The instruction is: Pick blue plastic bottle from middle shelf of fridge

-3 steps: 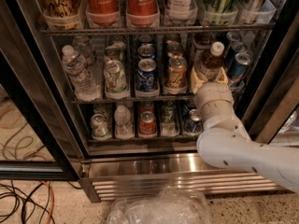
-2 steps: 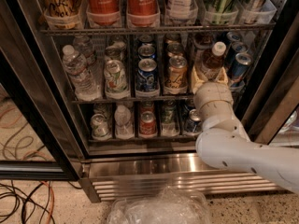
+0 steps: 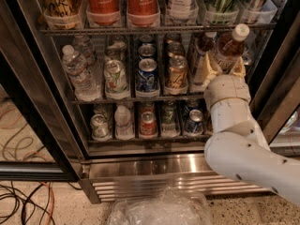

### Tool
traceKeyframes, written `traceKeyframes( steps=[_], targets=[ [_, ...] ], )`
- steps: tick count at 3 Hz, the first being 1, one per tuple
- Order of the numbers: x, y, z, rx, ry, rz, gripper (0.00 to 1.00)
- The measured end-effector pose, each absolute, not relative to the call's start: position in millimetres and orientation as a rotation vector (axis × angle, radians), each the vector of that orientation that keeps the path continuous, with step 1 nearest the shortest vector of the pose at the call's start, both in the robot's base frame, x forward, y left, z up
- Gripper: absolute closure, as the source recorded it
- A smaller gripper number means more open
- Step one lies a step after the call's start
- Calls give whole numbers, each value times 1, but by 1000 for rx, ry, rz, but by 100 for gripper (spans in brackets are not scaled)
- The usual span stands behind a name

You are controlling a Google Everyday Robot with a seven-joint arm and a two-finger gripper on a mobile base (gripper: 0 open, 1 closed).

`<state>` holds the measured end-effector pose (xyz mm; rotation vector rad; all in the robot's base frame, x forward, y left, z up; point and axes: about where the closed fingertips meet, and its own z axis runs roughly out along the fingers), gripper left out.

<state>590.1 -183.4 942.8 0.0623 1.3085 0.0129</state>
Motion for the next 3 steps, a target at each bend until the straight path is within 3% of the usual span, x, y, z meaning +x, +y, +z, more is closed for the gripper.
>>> traceKeyframes(
  steps=[3],
  targets=[
    [583, -193, 949, 59, 1310, 18, 100]
  ],
)
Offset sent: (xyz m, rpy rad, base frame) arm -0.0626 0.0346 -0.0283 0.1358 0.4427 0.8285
